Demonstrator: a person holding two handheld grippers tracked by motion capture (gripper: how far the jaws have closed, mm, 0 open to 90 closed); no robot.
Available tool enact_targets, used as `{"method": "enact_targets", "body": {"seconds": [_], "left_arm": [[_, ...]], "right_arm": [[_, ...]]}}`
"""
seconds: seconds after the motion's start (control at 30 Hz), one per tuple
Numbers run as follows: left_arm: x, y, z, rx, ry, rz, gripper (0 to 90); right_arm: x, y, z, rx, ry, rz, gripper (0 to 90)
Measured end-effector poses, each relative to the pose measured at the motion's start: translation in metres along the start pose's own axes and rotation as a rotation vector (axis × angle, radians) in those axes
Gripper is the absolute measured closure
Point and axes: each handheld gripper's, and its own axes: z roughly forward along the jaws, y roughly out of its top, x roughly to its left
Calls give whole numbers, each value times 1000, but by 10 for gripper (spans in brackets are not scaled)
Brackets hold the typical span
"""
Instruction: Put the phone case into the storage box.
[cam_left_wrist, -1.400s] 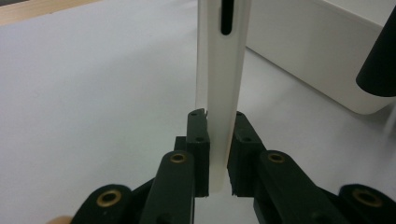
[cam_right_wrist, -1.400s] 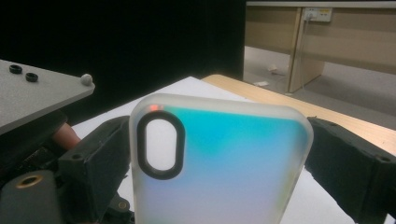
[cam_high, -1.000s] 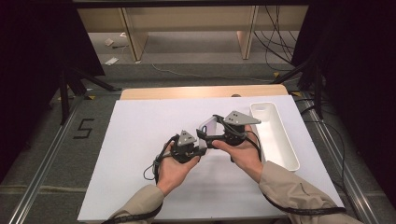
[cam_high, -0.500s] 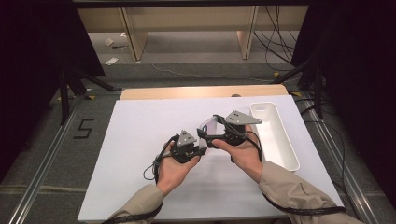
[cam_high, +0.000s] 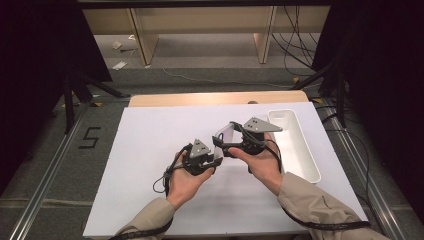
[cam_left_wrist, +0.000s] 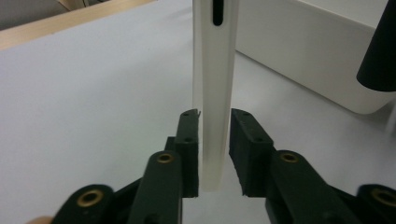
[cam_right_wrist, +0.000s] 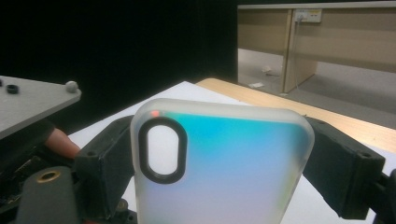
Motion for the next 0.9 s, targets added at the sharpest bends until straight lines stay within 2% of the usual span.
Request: {"method": "enact_targets", "body": {"seconds": [0.17, 0.3, 0.37, 0.47, 0.6, 0.67, 0.73, 0.9], "left_arm": [[-2, 2, 1, -21, 8, 48, 450], [-2, 3, 1, -25, 18, 56, 248], [-1, 3, 1, -16, 12, 66, 177], [0, 2, -2, -9, -2, 79, 148], [2, -2, -4, 34, -26, 110, 36], [3, -4, -5, 47, -23, 120, 3], [4, -6, -6, 57, -21, 129, 0], [6, -7, -12, 46, -21, 137, 0]], "right_arm": [[-4, 3, -3, -9, -15, 6, 172], [-8, 5, -5, -14, -26, 12, 172], [-9, 6, -6, -18, -29, 16, 172], [-11, 9, -8, -22, -31, 18, 172], [-14, 11, -11, -28, -41, 20, 172], [-17, 13, -13, -33, -47, 22, 172], [-18, 14, -15, -38, -52, 26, 172], [-23, 17, -20, -43, -68, 29, 172]]}}
